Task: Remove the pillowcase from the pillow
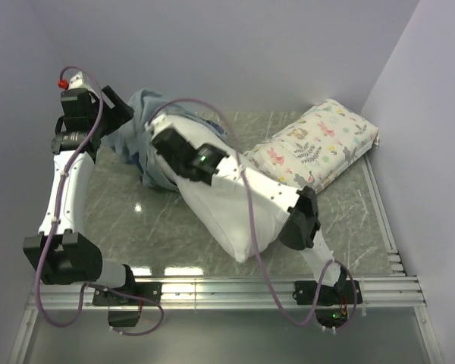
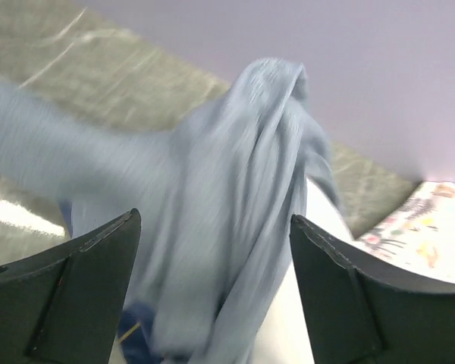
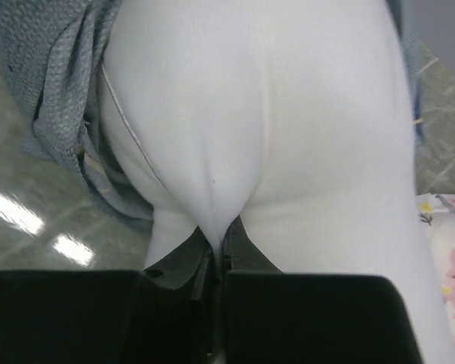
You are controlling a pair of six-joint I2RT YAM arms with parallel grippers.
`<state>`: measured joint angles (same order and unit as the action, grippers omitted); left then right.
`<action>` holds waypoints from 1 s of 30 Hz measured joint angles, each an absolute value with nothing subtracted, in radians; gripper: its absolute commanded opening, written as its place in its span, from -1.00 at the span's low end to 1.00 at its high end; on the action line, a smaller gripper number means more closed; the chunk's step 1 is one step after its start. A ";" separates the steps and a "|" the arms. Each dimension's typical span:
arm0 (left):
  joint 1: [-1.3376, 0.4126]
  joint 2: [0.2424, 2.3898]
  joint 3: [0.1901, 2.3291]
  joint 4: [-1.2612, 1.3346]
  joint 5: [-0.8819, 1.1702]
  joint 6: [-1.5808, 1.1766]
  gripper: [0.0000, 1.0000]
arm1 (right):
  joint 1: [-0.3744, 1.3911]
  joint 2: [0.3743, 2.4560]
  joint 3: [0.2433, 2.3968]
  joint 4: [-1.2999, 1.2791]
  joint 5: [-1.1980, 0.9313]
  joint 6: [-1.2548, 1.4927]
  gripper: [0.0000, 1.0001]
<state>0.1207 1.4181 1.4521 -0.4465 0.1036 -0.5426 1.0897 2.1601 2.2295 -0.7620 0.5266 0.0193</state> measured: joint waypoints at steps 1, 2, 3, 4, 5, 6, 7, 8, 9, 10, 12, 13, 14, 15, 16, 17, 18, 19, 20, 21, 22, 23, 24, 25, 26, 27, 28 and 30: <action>0.109 1.407 1.472 -0.452 0.101 -0.539 0.70 | 1.061 2.154 2.262 -0.776 0.486 0.048 -1.00; 0.093 1.388 1.492 -0.461 0.095 -0.536 0.71 | 1.034 2.142 2.276 -0.780 0.448 0.072 -1.00; 0.078 1.367 1.503 -0.465 0.086 -0.535 0.70 | 1.006 2.128 2.279 -0.783 0.412 0.096 -1.00; 0.065 1.343 1.508 -0.468 0.079 -0.535 0.71 | 0.980 2.114 2.277 -0.787 0.379 0.120 -1.00; 0.049 1.316 1.504 -0.469 0.072 -0.535 0.72 | 0.957 2.097 2.268 -0.789 0.346 0.140 -1.00; 0.038 1.291 1.493 -0.466 0.064 -0.535 0.72 | 0.944 2.086 2.260 -0.793 0.327 0.154 -1.00; 0.026 1.258 1.470 -0.458 0.057 -0.536 0.72 | 0.933 2.068 2.241 -0.793 0.307 0.168 -1.00; 0.010 1.220 1.429 -0.433 0.054 -0.538 0.72 | 0.928 2.053 2.226 -0.796 0.290 0.178 -1.00; -0.006 1.188 1.388 -0.424 0.049 -0.541 0.72 | 0.926 2.041 2.215 -0.802 0.274 0.187 -1.00; -0.020 1.164 1.349 -0.413 0.047 -0.543 0.72 | 0.926 2.036 2.211 -0.809 0.260 0.195 -1.00; -0.060 1.136 1.255 -0.375 0.046 -0.550 0.74 | 0.931 2.032 2.206 -0.818 0.236 0.208 -1.00; -0.083 1.133 1.209 -0.350 0.044 -0.556 0.74 | 0.935 2.032 2.205 -0.821 0.225 0.214 -1.00; -0.106 1.138 1.171 -0.336 0.042 -0.563 0.74 | 0.938 2.032 2.204 -0.823 0.215 0.220 -1.00; -0.134 1.150 1.132 -0.326 0.036 -0.570 0.74 | 0.939 2.032 2.204 -0.826 0.210 0.225 -1.00; -0.159 1.165 1.098 -0.319 0.030 -0.574 0.73 | 0.939 2.032 2.204 -0.827 0.205 0.229 -1.00; -0.183 1.182 1.068 -0.312 0.023 -0.583 0.70 | 0.939 2.032 2.204 -0.829 0.198 0.232 -1.00; -0.198 1.195 1.053 -0.311 0.011 -0.591 0.57 | 0.939 2.032 2.204 -0.833 0.193 0.235 -1.00; -0.207 1.205 1.047 -0.311 -0.001 -0.601 0.47 | 0.940 2.032 2.204 -0.837 0.191 0.238 -1.00; -0.212 1.211 1.047 -0.308 -0.028 -0.619 0.24 | 0.940 2.032 2.201 -0.839 0.187 0.240 -1.00; -0.214 1.211 1.047 -0.304 -0.046 -0.630 0.13 | 0.940 2.031 2.199 -0.838 0.186 0.242 -1.00; -0.215 1.207 1.047 -0.303 -0.076 -0.639 0.05 | 0.940 2.027 2.190 -0.831 0.182 0.244 -1.00; -0.218 1.203 1.048 -0.302 -0.109 -0.654 -0.03 | 0.940 2.018 2.175 -0.821 0.179 0.247 -1.00; -0.220 1.200 1.048 -0.302 -0.141 -0.666 -0.15 | 0.940 2.005 2.154 -0.807 0.177 0.247 -1.00; -0.220 1.195 1.048 -0.303 -0.163 -0.676 -0.20 | 0.940 1.985 2.122 -0.792 0.173 0.249 -1.00; -0.219 1.191 1.048 -0.305 -0.191 -0.684 -0.25 | 0.940 1.967 2.097 -0.781 0.170 0.250 -1.00; -0.216 1.185 1.048 -0.306 -0.218 -0.694 -0.39 | 0.940 1.949 2.072 -0.769 0.170 0.251 -1.00; -0.210 1.180 1.048 -0.307 -0.244 -0.697 -0.45 | 0.940 1.926 2.045 -0.762 0.168 0.252 -1.00; -0.189 1.177 1.050 -0.318 -0.279 -0.704 -0.68 | 0.940 1.877 2.000 -0.762 0.163 0.253 -1.00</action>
